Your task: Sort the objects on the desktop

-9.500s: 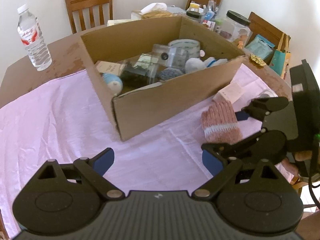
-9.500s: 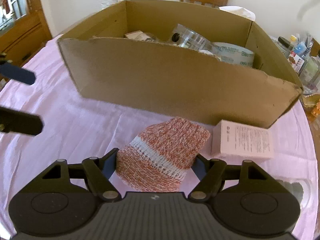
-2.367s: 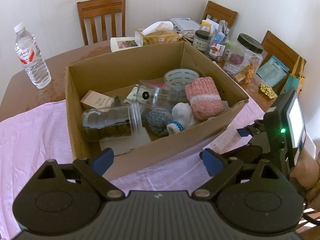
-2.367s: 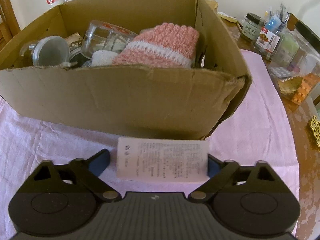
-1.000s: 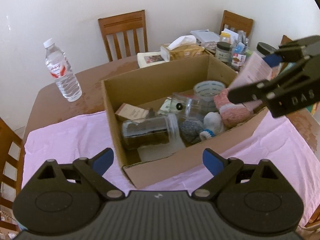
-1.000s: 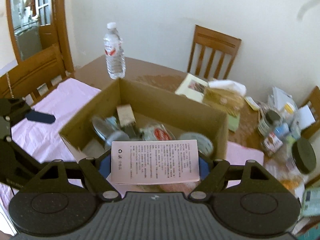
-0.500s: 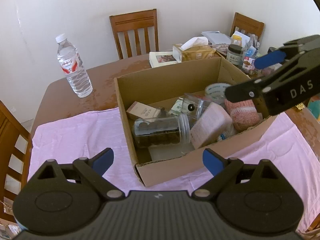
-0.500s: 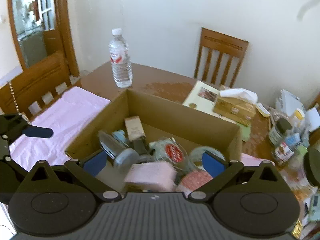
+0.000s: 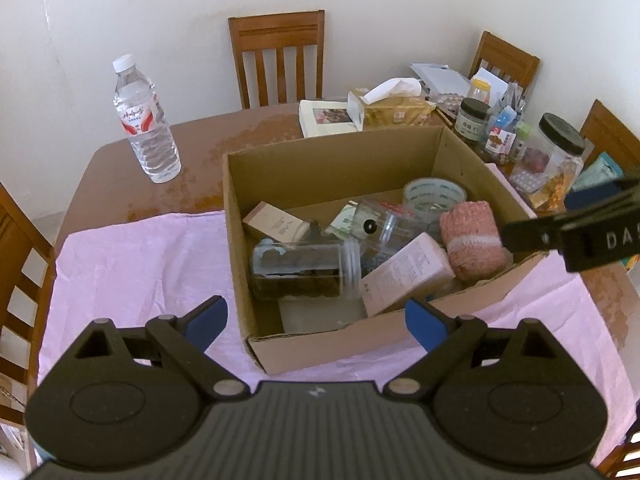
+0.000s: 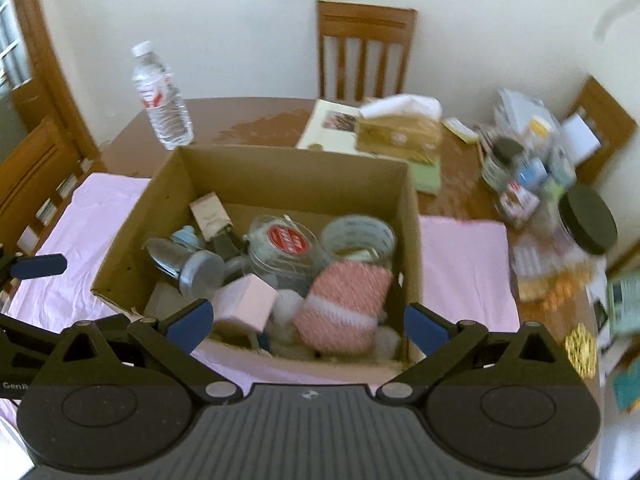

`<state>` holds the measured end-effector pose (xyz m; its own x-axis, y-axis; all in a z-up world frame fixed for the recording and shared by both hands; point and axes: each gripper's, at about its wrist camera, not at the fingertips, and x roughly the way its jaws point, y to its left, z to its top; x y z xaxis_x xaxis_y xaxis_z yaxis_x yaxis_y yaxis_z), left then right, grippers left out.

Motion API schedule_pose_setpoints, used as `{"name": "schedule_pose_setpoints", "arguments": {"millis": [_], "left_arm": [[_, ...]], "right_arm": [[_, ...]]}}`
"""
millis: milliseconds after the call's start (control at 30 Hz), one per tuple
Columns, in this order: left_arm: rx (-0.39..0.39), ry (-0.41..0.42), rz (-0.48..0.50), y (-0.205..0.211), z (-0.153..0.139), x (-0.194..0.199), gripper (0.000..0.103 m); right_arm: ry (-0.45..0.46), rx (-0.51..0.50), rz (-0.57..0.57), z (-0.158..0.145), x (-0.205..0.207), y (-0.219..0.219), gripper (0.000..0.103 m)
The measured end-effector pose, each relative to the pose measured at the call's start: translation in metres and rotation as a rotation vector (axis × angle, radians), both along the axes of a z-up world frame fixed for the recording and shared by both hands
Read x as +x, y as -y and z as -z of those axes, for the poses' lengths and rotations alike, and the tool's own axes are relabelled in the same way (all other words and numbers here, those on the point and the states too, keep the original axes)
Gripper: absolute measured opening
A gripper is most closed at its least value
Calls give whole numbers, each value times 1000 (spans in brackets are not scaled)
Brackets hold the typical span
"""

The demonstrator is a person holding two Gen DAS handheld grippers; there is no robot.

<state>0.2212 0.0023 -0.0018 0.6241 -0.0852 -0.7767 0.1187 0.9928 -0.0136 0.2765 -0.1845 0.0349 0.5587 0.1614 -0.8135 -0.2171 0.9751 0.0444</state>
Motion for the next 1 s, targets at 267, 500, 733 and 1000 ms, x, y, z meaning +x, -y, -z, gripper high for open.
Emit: {"name": "schedule_pose_setpoints", "arguments": {"millis": [267, 500, 733, 1000], "left_arm": [[-40, -63, -35, 7, -13, 3, 96], [-65, -77, -37, 12, -19, -2, 96], [-85, -83, -50, 11, -20, -3, 96], [-95, -69, -64, 6, -24, -6, 96]], "right_arm": [[-27, 55, 95, -5, -15, 14, 103], [-33, 52, 100, -7, -24, 15, 103], [-36, 60, 99, -8, -27, 15, 103], [-36, 60, 92, -10, -31, 12, 103]]}}
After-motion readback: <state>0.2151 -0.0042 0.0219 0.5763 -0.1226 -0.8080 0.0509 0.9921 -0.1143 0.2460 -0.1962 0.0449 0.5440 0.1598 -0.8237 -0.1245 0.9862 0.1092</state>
